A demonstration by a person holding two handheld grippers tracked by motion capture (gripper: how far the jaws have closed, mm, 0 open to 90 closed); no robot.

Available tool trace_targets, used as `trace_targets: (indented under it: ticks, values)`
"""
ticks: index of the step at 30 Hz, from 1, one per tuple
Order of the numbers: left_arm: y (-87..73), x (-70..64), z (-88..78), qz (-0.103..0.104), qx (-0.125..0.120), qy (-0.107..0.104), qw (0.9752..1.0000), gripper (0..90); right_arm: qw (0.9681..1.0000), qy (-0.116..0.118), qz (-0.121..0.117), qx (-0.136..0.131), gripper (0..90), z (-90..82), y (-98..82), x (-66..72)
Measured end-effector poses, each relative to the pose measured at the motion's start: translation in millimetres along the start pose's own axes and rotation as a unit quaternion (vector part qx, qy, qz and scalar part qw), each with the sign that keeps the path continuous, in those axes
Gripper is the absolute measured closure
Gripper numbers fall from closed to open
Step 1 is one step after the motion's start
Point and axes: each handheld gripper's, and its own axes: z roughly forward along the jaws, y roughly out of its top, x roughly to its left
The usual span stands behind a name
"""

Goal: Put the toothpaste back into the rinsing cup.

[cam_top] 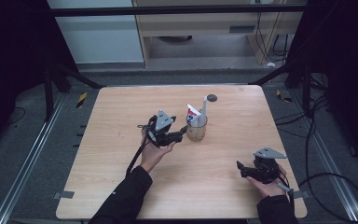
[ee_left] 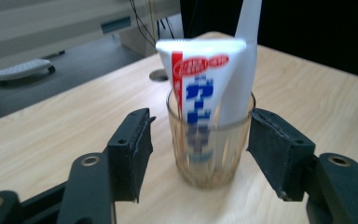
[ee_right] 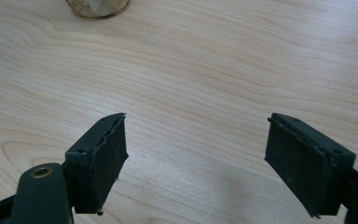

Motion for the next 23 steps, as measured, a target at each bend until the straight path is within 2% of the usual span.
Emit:
trace_targets:
  ticks: [3, 6, 11, 13, 15, 19, 23]
  values:
    - [-8.8, 2.2, -15.1, 0.011, 0.016, 0.008, 0.9998, 36.1, 1.0000, -0.002, 0.002, 0.000, 20.0, -1.6, -0.5, 0.6]
    - [-21.4, 2.6, -27.7, 0.010, 0.020, 0.014, 0.9997, 34.4, 1.0000, -0.004, 0.001, 0.000, 19.8, -1.3, -1.1, 1.2]
    - [-47.1, 8.3, -46.8, 0.007, 0.052, 0.020, 0.9984, 31.7, 1.0000, -0.008, 0.004, 0.003, 19.2, -1.3, -2.3, 3.2]
    - [-58.0, 12.3, -56.5, 0.000, 0.060, 0.021, 0.9980, 30.7, 0.9999, -0.010, -0.001, 0.003, 19.0, -1.1, -2.6, 3.9]
    - [-69.6, 17.3, -67.5, -0.010, 0.061, 0.024, 0.9978, 29.9, 1.0000, -0.006, 0.004, 0.006, 18.8, -0.8, -2.7, 5.2]
    - [-84.0, 30.2, -84.5, -0.037, 0.072, 0.044, 0.9958, 29.4, 0.9999, -0.007, 0.001, 0.008, 18.2, 1.3, -3.5, 6.0]
    - [-97.1, 42.6, -99.4, -0.052, 0.080, 0.064, 0.9934, 27.3, 1.0000, -0.006, 0.002, 0.006, 17.8, 0.6, -3.1, 6.8]
